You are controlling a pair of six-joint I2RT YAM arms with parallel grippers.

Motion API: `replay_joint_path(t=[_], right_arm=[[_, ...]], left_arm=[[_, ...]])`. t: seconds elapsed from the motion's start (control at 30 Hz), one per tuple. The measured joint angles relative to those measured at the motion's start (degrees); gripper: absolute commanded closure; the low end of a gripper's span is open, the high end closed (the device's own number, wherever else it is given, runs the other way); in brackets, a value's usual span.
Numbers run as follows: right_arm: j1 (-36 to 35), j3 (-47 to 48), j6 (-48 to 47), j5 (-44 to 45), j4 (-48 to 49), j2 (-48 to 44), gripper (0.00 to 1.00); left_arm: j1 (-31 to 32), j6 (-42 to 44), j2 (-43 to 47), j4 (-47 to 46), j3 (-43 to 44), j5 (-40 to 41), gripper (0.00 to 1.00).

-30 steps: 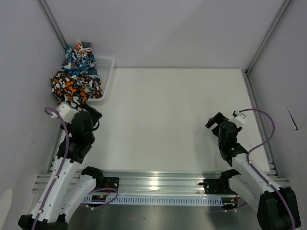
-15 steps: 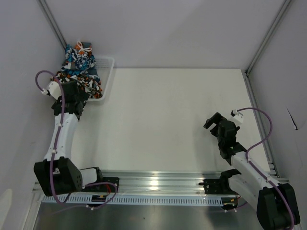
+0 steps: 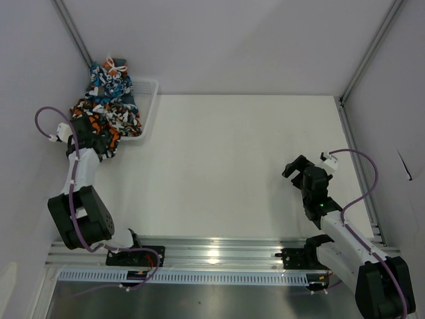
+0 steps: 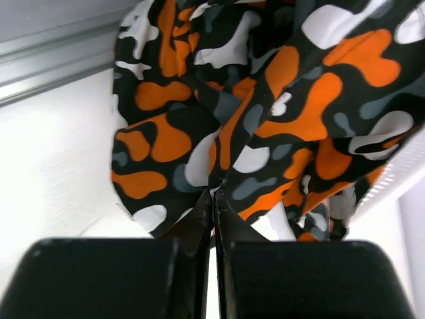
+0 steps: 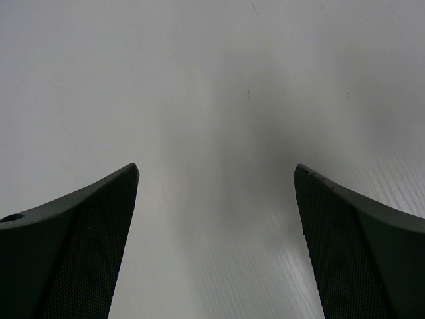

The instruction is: Fold and stack the shorts

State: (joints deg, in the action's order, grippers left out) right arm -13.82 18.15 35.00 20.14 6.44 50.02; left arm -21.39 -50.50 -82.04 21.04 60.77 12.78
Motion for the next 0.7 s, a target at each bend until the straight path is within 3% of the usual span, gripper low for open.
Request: replay_joint_path(t=[0.27,0.57,0.7], right_arm=[[0.1,0.0,0.0,-0.1,0.0,0.0,0.0],[0.1,0.0,0.0,-0.2,0.0,0.0,0.01],[0.1,0.0,-0.1,-0.5,0.0,0.0,0.0]], left_arm=[[3.1,2.0,0.8,0.3,2.7,-3.9,1.0],[26.4,13.7,3.9,11.5,31.8,2.6,1.0],[32.6,17.1,8.7,13.9,40.0,3.9,1.0]])
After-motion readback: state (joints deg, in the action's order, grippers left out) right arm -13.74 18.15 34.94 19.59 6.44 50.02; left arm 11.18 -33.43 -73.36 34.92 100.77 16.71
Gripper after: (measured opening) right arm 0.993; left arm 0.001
